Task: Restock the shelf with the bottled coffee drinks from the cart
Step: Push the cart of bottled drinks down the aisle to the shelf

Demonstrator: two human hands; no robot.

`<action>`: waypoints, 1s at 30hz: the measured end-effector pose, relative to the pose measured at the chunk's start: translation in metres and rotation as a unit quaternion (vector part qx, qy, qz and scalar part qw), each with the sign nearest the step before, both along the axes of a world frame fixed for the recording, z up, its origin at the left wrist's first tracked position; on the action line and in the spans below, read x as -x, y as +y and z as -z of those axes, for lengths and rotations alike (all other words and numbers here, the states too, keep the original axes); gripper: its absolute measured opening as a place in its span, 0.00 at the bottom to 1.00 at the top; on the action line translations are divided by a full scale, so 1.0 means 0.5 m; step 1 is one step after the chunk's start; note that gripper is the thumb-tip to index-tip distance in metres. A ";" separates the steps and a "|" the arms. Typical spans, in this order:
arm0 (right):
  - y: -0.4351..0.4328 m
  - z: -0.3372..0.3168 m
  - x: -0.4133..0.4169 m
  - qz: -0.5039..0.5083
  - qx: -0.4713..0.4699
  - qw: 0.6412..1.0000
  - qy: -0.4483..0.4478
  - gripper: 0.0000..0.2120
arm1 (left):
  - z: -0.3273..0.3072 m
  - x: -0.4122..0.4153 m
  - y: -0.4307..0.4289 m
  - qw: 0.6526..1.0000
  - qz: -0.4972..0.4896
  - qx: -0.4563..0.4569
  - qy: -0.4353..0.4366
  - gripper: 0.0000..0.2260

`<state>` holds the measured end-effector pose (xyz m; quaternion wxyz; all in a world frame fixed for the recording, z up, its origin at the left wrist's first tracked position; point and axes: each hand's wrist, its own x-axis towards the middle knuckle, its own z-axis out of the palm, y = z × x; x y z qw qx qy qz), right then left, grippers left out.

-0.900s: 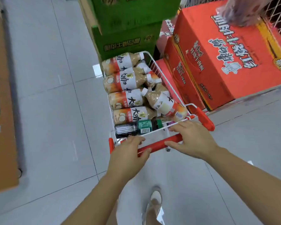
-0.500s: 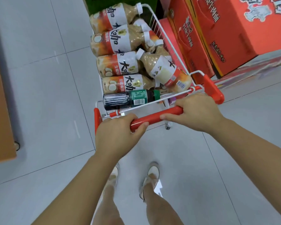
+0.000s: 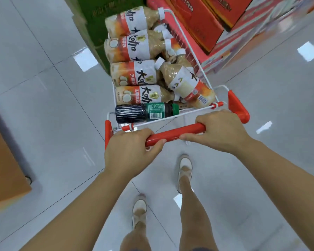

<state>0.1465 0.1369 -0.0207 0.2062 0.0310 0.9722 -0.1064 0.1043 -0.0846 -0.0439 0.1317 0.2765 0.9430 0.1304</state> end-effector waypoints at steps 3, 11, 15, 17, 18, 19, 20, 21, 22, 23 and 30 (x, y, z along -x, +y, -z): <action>-0.044 0.002 -0.086 0.046 -0.010 0.998 -0.029 0.27 | 0.009 -0.060 -0.035 0.997 0.054 -0.014 0.057 0.21; -0.102 0.003 -0.310 0.160 -0.004 0.981 -0.109 0.33 | 0.020 -0.202 -0.066 0.980 0.182 -0.043 0.074 0.21; -0.086 -0.001 -0.396 0.226 0.000 0.968 -0.110 0.39 | 0.022 -0.241 -0.027 0.968 0.239 -0.046 0.061 0.19; -0.075 -0.003 -0.431 0.261 0.002 0.959 -0.108 0.39 | 0.022 -0.250 0.003 0.960 0.270 -0.049 0.063 0.20; -0.069 -0.004 -0.446 0.279 0.001 0.955 -0.103 0.39 | 0.022 -0.252 0.022 0.955 0.286 -0.053 0.062 0.20; -0.061 -0.002 -0.460 0.295 0.000 0.951 -0.096 0.39 | 0.022 -0.251 0.042 0.949 0.302 -0.060 0.062 0.21; -0.051 -0.002 -0.473 0.309 0.000 0.947 -0.087 0.38 | 0.022 -0.250 0.064 0.944 0.318 -0.064 0.063 0.22; -0.039 0.001 -0.486 0.323 -0.001 0.943 -0.079 0.37 | 0.022 -0.249 0.088 0.938 0.333 -0.064 0.068 0.22; -0.025 0.002 -0.496 0.334 -0.004 0.940 -0.072 0.36 | 0.019 -0.247 0.114 0.933 0.347 -0.061 0.077 0.22; -0.010 0.003 -0.506 0.345 -0.006 0.936 -0.069 0.35 | 0.017 -0.246 0.139 0.926 0.362 -0.060 0.084 0.23; 0.128 -0.010 -0.572 0.407 -0.019 0.910 -0.070 0.29 | 0.023 -0.262 0.349 0.891 0.441 -0.069 0.086 0.23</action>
